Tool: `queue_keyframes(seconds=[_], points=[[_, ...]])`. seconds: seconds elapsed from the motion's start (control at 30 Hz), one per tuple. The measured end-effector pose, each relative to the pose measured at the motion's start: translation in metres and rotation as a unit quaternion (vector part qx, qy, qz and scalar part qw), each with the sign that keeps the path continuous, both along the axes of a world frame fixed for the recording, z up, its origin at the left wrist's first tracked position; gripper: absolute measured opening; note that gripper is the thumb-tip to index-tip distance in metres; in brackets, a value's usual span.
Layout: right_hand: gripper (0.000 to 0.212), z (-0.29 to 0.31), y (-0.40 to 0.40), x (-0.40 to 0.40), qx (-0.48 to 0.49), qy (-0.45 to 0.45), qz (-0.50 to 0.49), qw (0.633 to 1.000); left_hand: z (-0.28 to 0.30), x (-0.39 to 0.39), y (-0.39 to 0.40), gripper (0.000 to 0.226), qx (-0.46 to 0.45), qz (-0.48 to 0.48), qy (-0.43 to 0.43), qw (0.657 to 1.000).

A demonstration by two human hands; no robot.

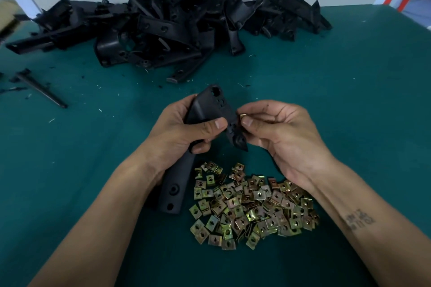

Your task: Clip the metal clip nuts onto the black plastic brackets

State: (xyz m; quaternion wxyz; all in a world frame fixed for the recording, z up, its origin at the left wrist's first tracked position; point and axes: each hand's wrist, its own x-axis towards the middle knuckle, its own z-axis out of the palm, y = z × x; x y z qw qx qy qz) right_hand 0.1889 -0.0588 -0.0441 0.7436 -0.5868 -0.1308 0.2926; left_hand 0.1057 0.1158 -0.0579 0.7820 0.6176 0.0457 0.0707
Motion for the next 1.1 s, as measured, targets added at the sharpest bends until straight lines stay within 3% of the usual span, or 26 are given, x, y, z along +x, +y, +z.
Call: queue_keyframes(seconds=[0.4,0.77,1.1], points=[[0.012,0.013,0.0,-0.01,0.019,0.141,0.0,0.99,0.002,0.0,-0.002,0.029,0.001,0.025,-0.01,1.0],[0.006,0.007,0.004,-0.018,0.05,0.075,-0.069,0.994,-0.003,0.001,-0.003,0.028,0.022,0.039,-0.015,0.999],[0.01,0.009,0.005,-0.019,0.04,0.005,-0.054,0.998,-0.005,0.001,-0.003,0.022,0.027,0.052,-0.029,0.998]])
